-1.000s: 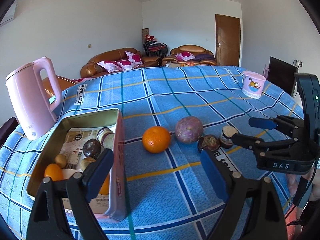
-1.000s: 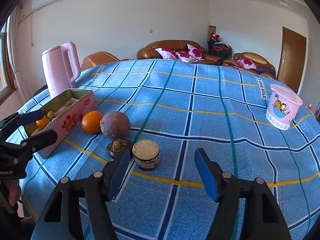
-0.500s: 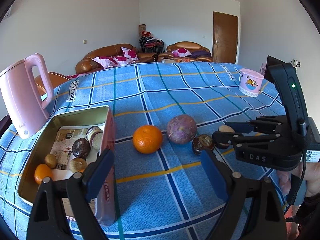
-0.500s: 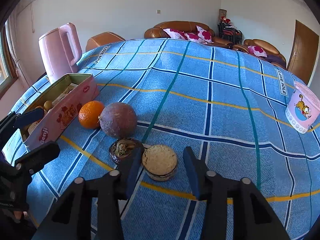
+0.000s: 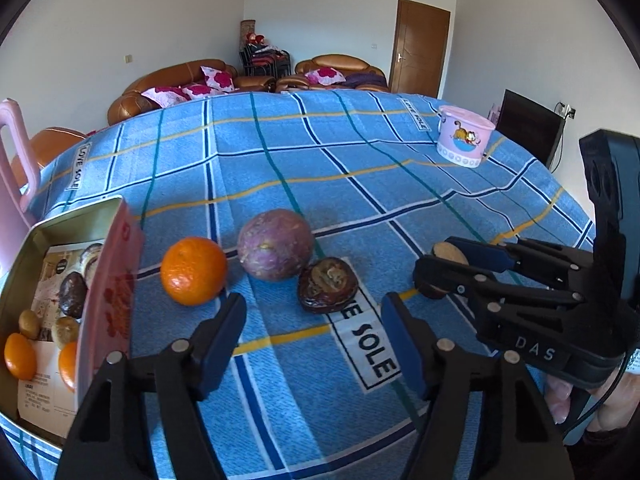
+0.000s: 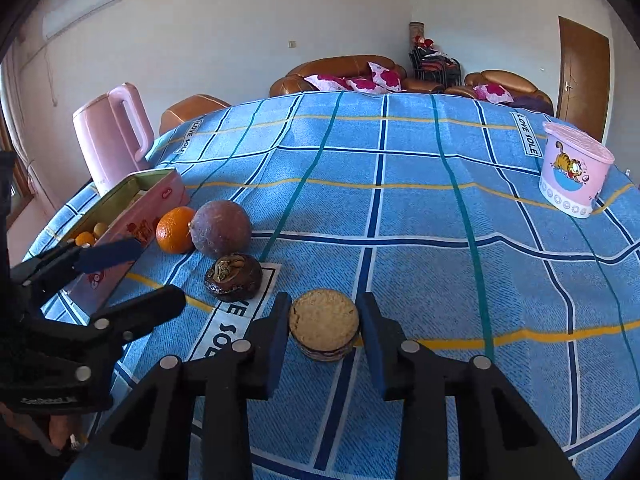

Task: Organize fruits
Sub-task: 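Grasp the wrinkled dark brown fruit with the left tool while the right tool holds the cake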

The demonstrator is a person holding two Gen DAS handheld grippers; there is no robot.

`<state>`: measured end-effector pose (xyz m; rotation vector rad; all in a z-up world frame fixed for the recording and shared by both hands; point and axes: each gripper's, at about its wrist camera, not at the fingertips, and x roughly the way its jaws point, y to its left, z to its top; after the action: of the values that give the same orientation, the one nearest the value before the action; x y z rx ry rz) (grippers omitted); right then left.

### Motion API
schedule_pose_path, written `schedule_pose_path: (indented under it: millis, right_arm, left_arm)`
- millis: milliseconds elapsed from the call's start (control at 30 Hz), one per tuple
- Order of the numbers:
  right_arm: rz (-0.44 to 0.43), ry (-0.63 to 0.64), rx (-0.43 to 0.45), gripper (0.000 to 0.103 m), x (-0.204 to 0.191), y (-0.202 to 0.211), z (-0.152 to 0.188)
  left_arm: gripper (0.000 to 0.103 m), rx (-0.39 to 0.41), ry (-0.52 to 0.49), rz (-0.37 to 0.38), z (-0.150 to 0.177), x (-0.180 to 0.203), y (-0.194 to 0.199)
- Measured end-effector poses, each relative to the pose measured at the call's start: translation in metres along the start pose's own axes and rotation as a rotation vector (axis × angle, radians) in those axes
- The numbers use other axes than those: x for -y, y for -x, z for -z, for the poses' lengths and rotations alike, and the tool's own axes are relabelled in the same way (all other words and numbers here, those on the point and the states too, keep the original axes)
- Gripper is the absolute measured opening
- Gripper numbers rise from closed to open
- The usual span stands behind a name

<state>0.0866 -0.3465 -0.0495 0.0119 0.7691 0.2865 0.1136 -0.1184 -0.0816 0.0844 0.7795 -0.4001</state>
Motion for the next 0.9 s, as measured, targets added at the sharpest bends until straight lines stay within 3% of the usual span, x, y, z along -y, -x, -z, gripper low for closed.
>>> schedule_pose_path:
  millis: [167, 367, 900]
  right_arm:
    - [-0.037, -0.046, -0.009, 0.036, 0.010, -0.003, 0.000]
    - [-0.029, -0.030, -0.008, 0.037, 0.007, -0.003, 0.002]
    - [-0.030, 0.022, 0.055, 0.037, -0.001, 0.009, 0.007]
  left_arm:
    - [0.057, -0.067, 0.018, 0.041, -0.007, 0.006, -0.020]
    - [0.042, -0.101, 0.031, 0.031, -0.014, 0.007, -0.036]
    - [0.042, -0.003, 0.066, 0.060, -0.004, -0.007, -0.006]
